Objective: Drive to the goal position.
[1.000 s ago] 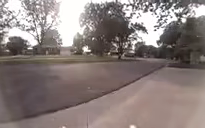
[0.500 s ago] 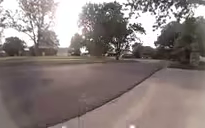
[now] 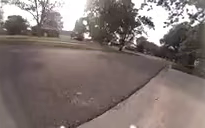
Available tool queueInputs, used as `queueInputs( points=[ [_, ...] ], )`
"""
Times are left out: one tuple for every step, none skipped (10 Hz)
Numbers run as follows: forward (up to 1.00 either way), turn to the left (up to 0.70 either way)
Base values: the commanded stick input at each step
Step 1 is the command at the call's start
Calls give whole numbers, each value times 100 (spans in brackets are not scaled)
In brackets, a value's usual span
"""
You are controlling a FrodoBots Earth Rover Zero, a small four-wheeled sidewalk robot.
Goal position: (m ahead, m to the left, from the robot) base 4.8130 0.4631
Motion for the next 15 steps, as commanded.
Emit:
queueInputs(
  points=[
    [70,-35],
    [70,-35],
    [70,-35],
    [70,-35],
    [70,-21],
    [70,0],
    [70,0],
    [70,0],
    [70,0],
    [70,0],
    [70,0],
    [70,0],
    [70,0],
    [70,-3],
    [70,-33]
  ],
)
